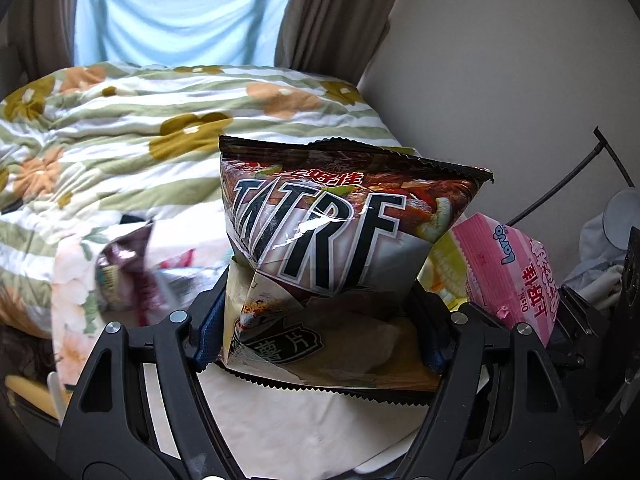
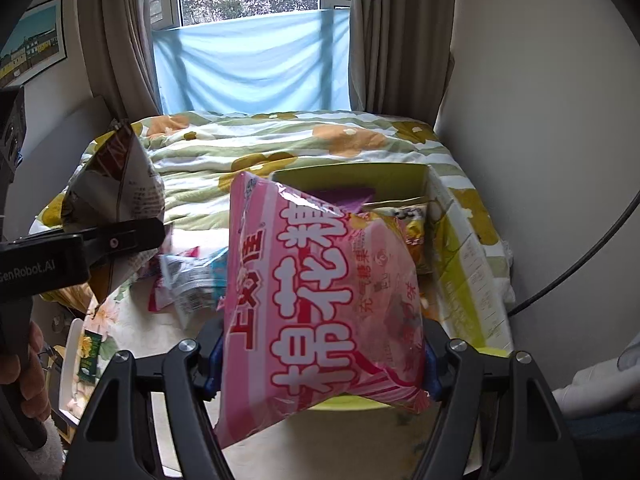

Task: Organize snacks
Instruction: 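Lift both held bags and carry them over the box, then open both grippers to drop the bags into the box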

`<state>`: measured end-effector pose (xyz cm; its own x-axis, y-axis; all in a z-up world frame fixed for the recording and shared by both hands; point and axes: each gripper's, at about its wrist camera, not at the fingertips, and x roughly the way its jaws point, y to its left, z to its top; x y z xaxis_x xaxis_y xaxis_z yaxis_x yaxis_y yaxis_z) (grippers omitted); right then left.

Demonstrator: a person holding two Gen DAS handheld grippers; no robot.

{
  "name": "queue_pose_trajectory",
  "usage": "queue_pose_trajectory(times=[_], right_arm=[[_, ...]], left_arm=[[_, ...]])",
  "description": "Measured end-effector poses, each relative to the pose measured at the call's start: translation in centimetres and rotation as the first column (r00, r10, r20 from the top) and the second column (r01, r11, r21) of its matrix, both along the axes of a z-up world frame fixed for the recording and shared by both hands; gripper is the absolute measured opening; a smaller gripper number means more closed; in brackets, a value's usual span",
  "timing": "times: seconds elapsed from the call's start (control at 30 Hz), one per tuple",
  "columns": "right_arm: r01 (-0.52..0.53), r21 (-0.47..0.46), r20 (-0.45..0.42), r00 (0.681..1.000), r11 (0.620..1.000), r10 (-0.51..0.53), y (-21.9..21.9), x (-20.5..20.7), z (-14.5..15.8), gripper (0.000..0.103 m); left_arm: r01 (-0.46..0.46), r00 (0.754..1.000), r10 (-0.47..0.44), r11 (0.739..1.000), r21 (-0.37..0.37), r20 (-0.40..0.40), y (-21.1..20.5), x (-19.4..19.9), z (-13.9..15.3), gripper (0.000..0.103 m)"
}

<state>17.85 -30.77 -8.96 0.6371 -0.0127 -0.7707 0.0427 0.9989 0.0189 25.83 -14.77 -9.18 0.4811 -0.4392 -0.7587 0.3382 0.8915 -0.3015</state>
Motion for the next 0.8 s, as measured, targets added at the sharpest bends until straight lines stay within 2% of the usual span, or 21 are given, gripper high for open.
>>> queue_pose_trajectory(times=[0.27, 0.3, 0.33, 0.37, 0.4, 0.43, 0.8], right_arm=[[-0.015, 0.013, 0.001, 1.0, 1.0, 0.015, -7.0, 2.3, -0.5, 0.068], [-0.017, 0.017, -0.002, 1.0, 1.0, 0.017, -7.8, 2.6, -0.7, 0.068], [-0.02, 0.021, -0.003, 1.0, 1.0, 0.02, -8.4, 2.6, -0.8, 0.068], [-0.026, 0.026, -0.003, 1.0, 0.999, 0.026, -9.0, 2.8, -0.9, 0.068], [-0.031, 0.027, -0.004, 1.0, 0.999, 0.031, -9.4, 3.0, -1.0, 0.068], [-0.036, 0.028, -0.004, 0.999, 0.999, 0.036, -9.8, 3.2, -1.0, 0.068], [-0.097, 0.091, -0.015, 0.995, 0.991, 0.099, -11.8, 3.8, -1.9, 0.068]], left_arm=[[-0.015, 0.998, 0.017, 0.999, 0.037, -0.061, -8.6, 3.1, -3.3, 0.074], [-0.023, 0.997, 0.026, 0.999, 0.042, -0.069, -9.3, 3.3, -3.7, 0.076], [-0.031, 0.996, 0.034, 0.998, 0.049, -0.078, -10.1, 3.5, -4.3, 0.083], [-0.04, 0.996, 0.045, 0.998, 0.058, -0.081, -10.5, 3.5, -4.6, 0.088], [-0.051, 0.995, 0.056, 0.997, 0.065, -0.081, -10.7, 3.6, -4.9, 0.098], [-0.062, 0.995, 0.067, 0.996, 0.066, -0.078, -10.9, 3.6, -5.2, 0.102], [-0.135, 0.989, 0.142, 0.985, 0.109, -0.052, -8.8, -0.2, -4.6, 0.102]])
